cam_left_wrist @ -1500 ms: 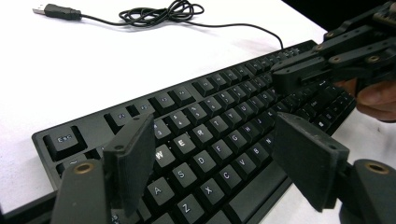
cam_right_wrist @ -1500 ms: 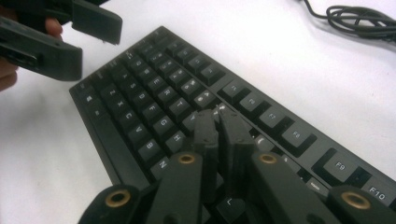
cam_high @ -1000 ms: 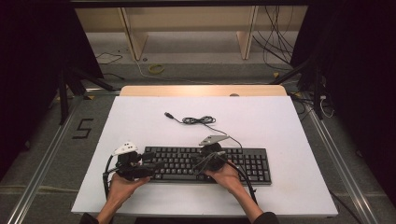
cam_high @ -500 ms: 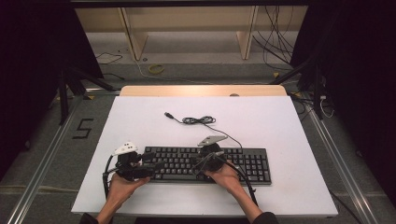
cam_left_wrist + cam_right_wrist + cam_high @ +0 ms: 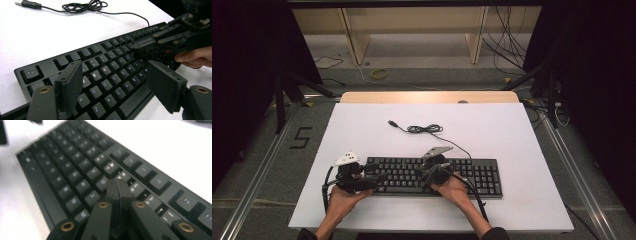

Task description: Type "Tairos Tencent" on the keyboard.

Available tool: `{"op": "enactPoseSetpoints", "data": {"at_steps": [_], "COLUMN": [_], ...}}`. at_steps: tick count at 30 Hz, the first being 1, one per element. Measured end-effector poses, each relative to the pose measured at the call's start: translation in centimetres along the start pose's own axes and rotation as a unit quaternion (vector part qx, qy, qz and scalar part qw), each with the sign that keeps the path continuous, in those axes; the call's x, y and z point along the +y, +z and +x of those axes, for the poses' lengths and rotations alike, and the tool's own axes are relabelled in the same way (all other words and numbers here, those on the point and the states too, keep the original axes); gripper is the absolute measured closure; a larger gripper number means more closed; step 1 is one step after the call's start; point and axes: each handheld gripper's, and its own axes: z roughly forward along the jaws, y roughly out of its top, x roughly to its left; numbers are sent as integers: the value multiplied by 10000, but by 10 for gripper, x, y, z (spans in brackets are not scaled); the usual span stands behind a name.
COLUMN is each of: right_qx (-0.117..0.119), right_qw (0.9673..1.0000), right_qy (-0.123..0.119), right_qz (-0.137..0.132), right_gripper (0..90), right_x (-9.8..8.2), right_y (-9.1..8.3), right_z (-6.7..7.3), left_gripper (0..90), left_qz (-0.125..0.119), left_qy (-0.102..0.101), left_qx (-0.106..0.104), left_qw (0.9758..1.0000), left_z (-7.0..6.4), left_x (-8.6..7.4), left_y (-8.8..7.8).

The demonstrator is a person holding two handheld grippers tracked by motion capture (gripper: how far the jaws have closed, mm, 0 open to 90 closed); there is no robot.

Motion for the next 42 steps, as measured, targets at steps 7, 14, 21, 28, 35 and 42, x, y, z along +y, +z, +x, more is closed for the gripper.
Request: {"op": "enactPoseSetpoints", "data": {"at_steps": [7, 14, 21, 28, 35, 42], "right_qx": [33, 128, 218, 340, 342, 288], "right_qw": [10000, 9990, 9983, 9975, 9971, 9966], "right_qy": [71, 193, 250, 222, 172, 253], "right_qz": [-14, -370, -470, -575, -661, -723], "right_gripper": [900, 893, 854, 684, 513, 425], "right_x": [1, 5, 3, 2, 0, -3], "right_y": [-1, -19, -29, -35, -43, -50], "right_z": [0, -4, -5, -3, 1, 0], "left_gripper": [294, 294, 302, 352, 467, 590], "left_qz": [-1, 17, 26, 138, 276, 445], "left_qy": [-12, -25, -16, -9, -48, 53], "left_qx": [19, 24, 15, -7, -52, -99], "left_qw": [10000, 10000, 10000, 9999, 9996, 9989], "left_z": [1, 2, 2, 2, 2, -1], "left_x": [0, 0, 1, 3, 7, 14], "left_y": [1, 1, 2, 6, 10, 21]}}
